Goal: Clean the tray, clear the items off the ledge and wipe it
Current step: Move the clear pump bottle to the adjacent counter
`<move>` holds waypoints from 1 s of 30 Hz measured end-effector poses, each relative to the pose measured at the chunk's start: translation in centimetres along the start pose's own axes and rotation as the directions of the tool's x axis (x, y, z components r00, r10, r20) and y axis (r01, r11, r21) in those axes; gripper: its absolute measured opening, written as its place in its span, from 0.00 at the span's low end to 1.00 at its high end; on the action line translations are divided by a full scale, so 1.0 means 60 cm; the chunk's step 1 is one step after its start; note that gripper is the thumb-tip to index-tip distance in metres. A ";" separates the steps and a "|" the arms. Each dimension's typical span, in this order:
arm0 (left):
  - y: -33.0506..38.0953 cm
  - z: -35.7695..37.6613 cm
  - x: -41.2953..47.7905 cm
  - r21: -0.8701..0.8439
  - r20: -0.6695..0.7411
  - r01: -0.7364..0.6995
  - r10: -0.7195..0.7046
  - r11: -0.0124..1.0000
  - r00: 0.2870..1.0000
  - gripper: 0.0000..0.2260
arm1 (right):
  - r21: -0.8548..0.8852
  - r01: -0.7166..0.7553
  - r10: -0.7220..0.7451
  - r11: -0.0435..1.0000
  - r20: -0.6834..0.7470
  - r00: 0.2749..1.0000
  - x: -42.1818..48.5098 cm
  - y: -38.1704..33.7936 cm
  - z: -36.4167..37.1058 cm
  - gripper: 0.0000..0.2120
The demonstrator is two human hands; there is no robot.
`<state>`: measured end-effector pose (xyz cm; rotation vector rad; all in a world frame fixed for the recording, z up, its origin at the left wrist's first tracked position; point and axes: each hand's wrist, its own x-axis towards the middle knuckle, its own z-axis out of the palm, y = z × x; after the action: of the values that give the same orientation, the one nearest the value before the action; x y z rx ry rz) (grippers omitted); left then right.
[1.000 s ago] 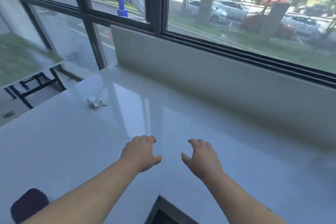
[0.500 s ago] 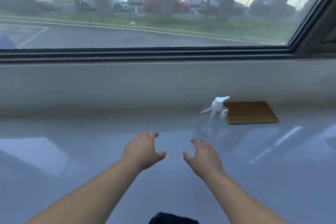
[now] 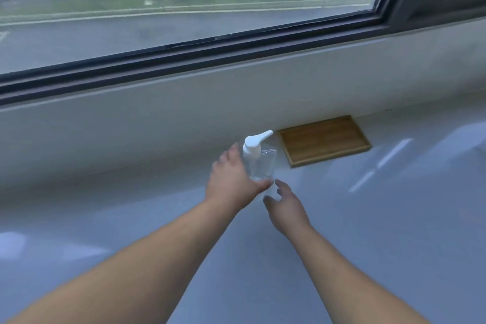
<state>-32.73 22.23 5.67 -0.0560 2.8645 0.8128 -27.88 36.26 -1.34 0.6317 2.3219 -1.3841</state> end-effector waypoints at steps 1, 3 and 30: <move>0.006 0.007 0.005 0.008 -0.004 0.021 -0.021 1.000 1.000 0.53 | 0.106 -0.049 0.045 0.993 0.039 0.998 0.006 -0.003 0.001 0.30; 0.013 0.016 0.010 0.012 -0.007 0.069 -0.069 0.998 0.998 0.54 | 0.304 -0.160 0.125 0.939 0.132 0.983 0.014 -0.007 0.007 0.28; -0.572 -0.383 -0.522 -0.212 -0.334 0.479 -0.523 0.852 0.784 0.51 | 0.200 -0.126 -0.028 0.972 0.627 0.778 -0.452 -0.195 0.598 0.19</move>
<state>-2.44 -19.32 12.34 -1.0612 2.8928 0.9220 -8.81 -5.65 4.98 0.2225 1.6137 -1.5561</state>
